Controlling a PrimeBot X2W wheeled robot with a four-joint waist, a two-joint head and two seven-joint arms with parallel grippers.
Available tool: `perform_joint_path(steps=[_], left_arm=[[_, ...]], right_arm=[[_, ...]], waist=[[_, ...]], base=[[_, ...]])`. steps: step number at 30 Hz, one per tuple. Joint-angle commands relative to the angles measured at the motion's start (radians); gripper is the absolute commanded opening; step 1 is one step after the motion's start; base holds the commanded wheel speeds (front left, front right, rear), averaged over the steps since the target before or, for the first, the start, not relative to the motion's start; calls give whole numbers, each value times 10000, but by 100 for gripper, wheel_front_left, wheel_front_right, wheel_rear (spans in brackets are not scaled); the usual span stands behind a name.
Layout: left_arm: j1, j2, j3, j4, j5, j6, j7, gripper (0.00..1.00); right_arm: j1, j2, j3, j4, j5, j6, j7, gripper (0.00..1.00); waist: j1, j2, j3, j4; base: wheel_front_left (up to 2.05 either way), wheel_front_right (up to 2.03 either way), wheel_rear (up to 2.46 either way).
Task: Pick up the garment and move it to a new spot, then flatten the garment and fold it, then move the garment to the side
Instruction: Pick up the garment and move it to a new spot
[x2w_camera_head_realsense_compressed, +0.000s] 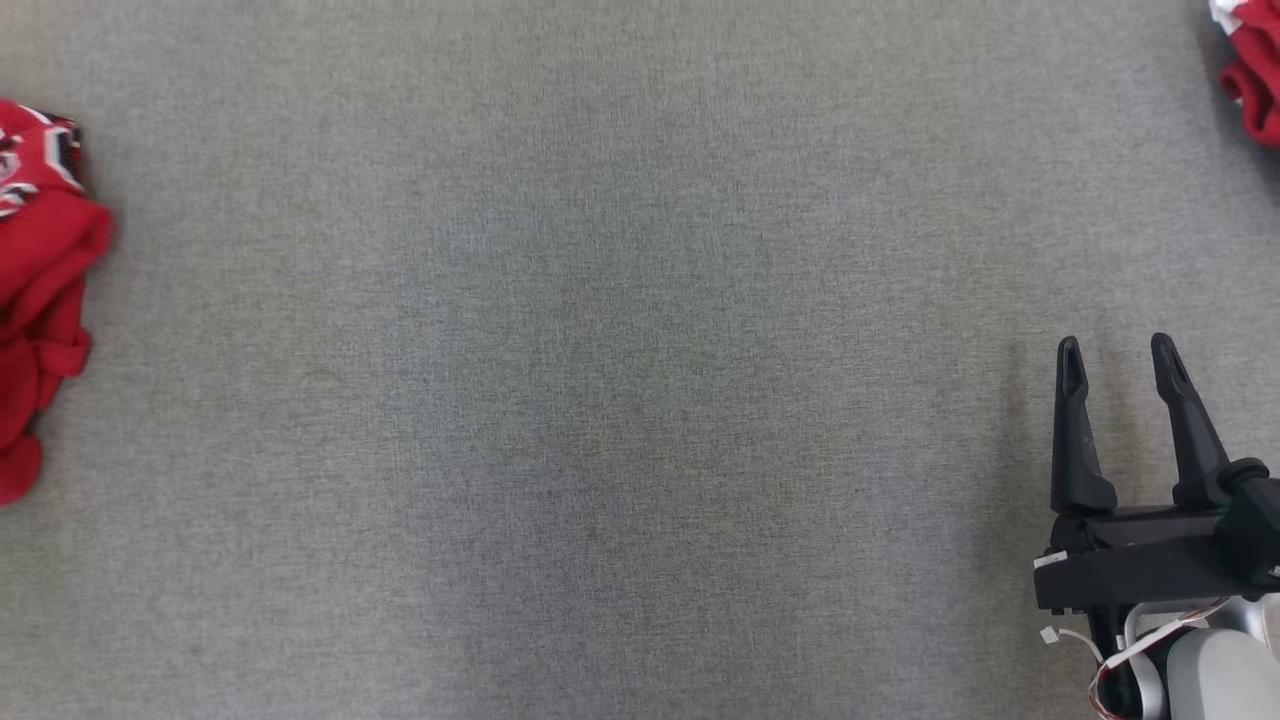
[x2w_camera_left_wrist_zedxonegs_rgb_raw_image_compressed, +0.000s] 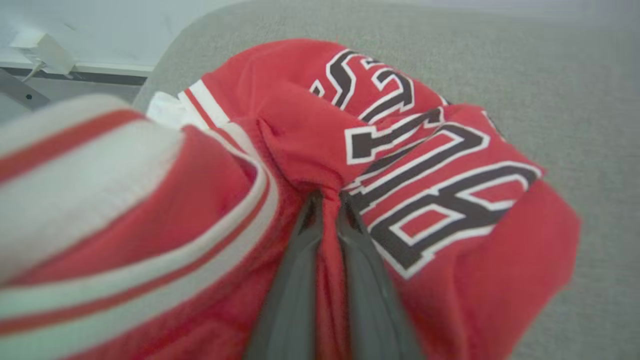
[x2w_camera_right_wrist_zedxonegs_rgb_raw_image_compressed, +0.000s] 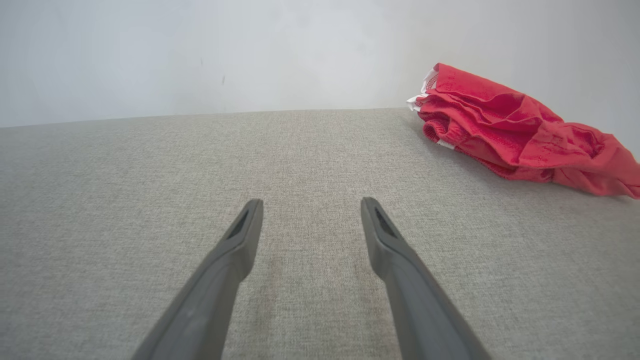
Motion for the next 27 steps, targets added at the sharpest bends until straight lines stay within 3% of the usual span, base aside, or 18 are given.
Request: perform_joint_path(steps=[1, 13, 21, 27], left_arm=[[-173, 194, -153, -84, 182, 16, -561, 0], [-1305, 440, -758, -1451, 752, 44, -2433, 0], [-1833, 138, -1459, -4068, 1077, 28, -1733, 0], [-1773, -593, -2005, -6030, 848, 139, -830, 0]], right_arm=[[93, 36, -29, 86, -33, -30, -51, 100], [255, 161, 164, 907, 311, -30, -492, 100], [379, 218, 314, 1521, 656, -30, -854, 100], [359, 222, 531, 2016, 1160, -30, -1093, 100]], waist=[[1, -1, -249, 10], [1, -1, -1586, -210], [1, -1, -2305, -1091], [1, -1, -2398, -2043]], base=[[0, 0, 0], [0, 0, 0], [0, 0, 0], [0, 0, 0]])
